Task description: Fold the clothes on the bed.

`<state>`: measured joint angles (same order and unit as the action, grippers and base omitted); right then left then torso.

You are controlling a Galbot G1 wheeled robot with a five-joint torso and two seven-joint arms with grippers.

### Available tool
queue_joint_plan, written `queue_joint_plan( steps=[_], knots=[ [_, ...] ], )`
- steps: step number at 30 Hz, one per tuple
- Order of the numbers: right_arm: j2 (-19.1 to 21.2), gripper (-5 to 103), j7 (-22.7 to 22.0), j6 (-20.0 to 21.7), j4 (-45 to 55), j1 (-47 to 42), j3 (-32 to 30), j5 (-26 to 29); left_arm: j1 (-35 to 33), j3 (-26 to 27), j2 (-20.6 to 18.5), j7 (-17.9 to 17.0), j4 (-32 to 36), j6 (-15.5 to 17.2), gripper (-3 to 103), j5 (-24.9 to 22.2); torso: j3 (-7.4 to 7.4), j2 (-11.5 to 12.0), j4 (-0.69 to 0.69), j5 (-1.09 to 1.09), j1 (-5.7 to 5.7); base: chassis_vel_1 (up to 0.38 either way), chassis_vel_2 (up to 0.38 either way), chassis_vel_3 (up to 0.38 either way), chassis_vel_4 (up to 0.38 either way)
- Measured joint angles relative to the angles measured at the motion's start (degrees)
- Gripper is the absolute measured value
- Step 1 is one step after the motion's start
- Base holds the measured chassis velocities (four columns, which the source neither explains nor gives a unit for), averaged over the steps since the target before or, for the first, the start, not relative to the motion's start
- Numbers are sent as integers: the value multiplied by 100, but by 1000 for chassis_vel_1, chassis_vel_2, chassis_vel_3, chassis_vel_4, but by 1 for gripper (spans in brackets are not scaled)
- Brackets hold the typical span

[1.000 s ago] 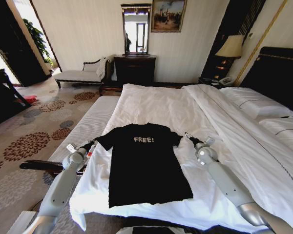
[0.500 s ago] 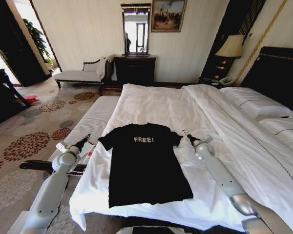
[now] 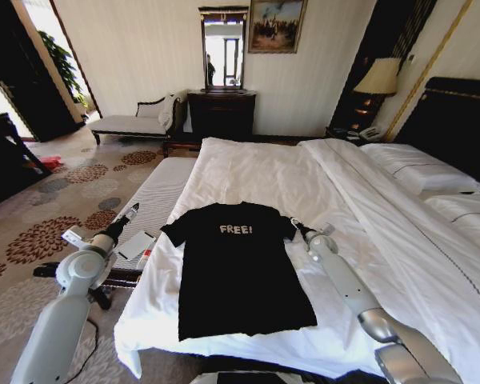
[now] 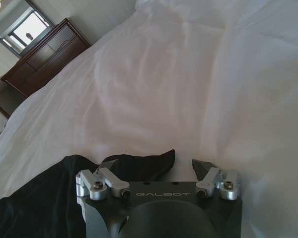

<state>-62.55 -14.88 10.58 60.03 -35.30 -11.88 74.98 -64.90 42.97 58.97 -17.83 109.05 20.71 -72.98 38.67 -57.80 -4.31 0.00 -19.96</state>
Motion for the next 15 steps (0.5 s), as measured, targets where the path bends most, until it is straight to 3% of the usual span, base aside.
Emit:
queue_joint_plan(
  steps=[6,9,10,13,15],
  knots=[
    [16,68,44,8,-41,-32,-44,-8,-42,-6,29,-26,7,1,100,86,0,0,-1,0,0,0,0,0,0],
    [9,51,72,9,-44,-36,-55,-14,-77,-10,45,-33,9,1,100,141,0,0,-1,1,0,0,0,0,0],
    [9,51,72,9,-44,-36,-55,-14,-77,-10,45,-33,9,1,100,141,0,0,-1,1,0,0,0,0,0],
    [-7,35,80,9,-64,-39,-56,-60,-112,-3,63,-34,9,-2,100,181,0,0,0,0,0,0,0,0,0],
    [-22,30,92,8,-96,-39,-56,-101,-130,8,69,-34,9,-4,100,200,0,0,0,0,0,0,0,0,0]
  ],
)
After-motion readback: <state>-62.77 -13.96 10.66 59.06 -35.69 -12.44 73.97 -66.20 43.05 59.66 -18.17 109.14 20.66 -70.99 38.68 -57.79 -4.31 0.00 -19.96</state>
